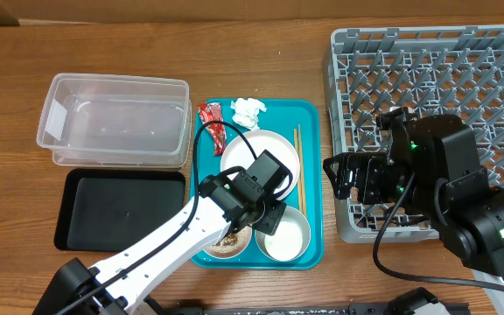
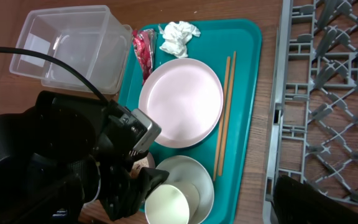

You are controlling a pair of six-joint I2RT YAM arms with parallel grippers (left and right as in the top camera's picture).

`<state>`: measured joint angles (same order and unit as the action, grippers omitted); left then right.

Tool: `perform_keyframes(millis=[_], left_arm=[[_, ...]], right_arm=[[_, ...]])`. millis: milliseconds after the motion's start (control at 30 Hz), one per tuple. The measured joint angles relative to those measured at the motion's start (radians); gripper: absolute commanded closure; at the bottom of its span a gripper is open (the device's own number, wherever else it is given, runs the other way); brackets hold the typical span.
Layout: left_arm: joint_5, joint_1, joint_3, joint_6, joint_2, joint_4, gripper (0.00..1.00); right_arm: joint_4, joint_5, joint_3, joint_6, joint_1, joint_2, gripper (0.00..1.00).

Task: Sort waste into correct bins and load items into the dishwasher
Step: 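Grasp the white cup on the teal tray with the left gripper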

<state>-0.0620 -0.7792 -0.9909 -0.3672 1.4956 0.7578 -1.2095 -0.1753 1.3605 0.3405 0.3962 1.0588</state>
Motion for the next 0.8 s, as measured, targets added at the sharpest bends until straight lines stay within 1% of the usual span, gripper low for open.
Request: perform_keyframes(millis=[133, 300, 400, 567, 800], left_arm=[[0.009, 0.000, -0.047, 0.000, 0.002, 0.062, 0.38], [0.026, 0.000, -0.178, 0.002, 0.003, 0.174, 0.38], [0.027, 0.000, -0.231, 0.003, 0.003, 0.213, 0.39], [0.027, 0.000, -0.205, 0.004, 0.003, 0.245, 0.43], [-0.061, -0.020, -0.103, 0.004, 0.006, 0.186, 0.44]], right_arm=[[-0.007, 0.000, 0.000, 0.000, 0.000, 0.000, 0.00], [-0.009, 0.000, 0.000, 0.000, 0.000, 0.000, 0.00], [-0.009, 0.000, 0.000, 0.000, 0.000, 0.000, 0.00], [-0.009, 0.000, 0.000, 0.000, 0.000, 0.000, 0.00], [-0.006, 0.000, 0.000, -0.001, 0.000, 0.000, 0.00]])
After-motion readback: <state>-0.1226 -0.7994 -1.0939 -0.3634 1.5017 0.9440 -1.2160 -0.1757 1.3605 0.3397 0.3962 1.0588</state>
